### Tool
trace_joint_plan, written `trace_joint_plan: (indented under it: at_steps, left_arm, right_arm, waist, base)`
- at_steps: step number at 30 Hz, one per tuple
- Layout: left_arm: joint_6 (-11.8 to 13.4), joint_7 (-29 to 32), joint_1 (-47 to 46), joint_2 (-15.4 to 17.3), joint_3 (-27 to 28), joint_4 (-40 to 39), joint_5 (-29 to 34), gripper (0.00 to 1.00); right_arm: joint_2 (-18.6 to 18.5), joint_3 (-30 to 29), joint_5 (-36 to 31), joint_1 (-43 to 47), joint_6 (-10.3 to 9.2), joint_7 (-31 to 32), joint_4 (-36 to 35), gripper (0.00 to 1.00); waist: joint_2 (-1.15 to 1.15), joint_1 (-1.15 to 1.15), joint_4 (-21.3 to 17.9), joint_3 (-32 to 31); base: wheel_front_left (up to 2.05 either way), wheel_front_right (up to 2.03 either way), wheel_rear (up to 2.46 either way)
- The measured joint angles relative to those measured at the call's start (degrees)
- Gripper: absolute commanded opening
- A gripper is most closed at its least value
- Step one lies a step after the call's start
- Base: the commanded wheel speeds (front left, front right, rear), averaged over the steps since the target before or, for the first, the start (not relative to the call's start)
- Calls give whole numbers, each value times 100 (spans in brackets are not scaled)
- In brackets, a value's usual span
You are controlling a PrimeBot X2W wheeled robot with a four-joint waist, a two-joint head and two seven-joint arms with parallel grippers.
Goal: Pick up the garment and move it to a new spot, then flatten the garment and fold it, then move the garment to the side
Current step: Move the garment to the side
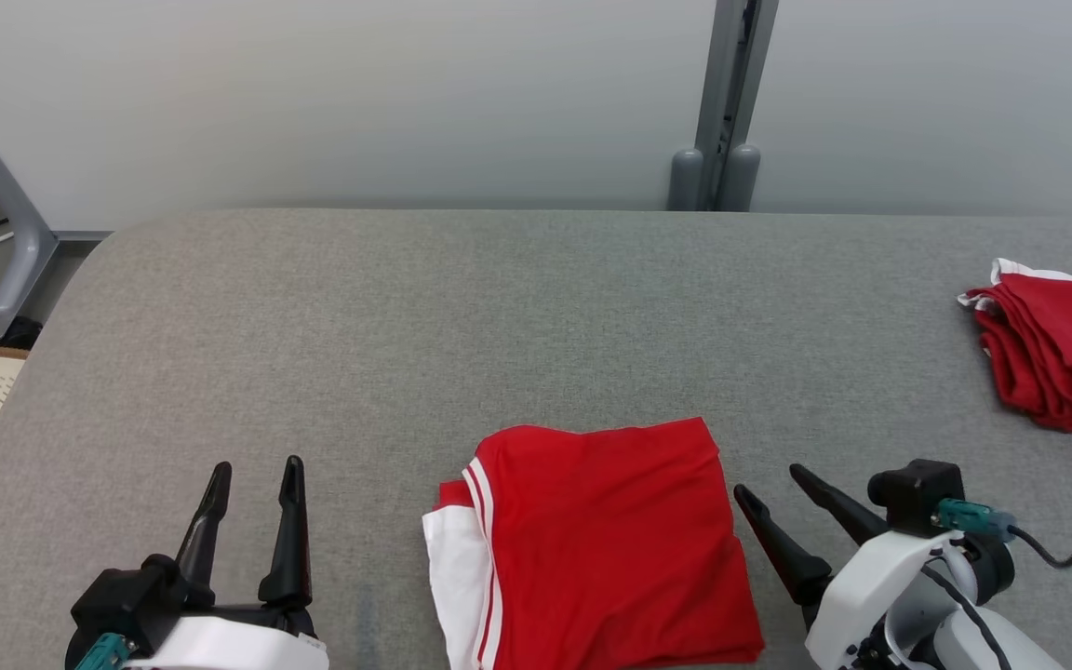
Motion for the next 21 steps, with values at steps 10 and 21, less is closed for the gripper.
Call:
trace_joint_plan:
  at_steps: [10,21]
  left_arm:
    - [-52,0,-90,-8,-67,110,-16,100]
    - [-76,0,-142,-4,-93,194,-56,100]
  right_arm:
    - [10,615,599,-547,0,466,922,100]
    - [73,650,1637,-847,1,910,1947,100]
  waist:
    - [0,0,371,161]
    - [0,0,694,274]
  base:
    - [0,0,0]
    - [0,0,0]
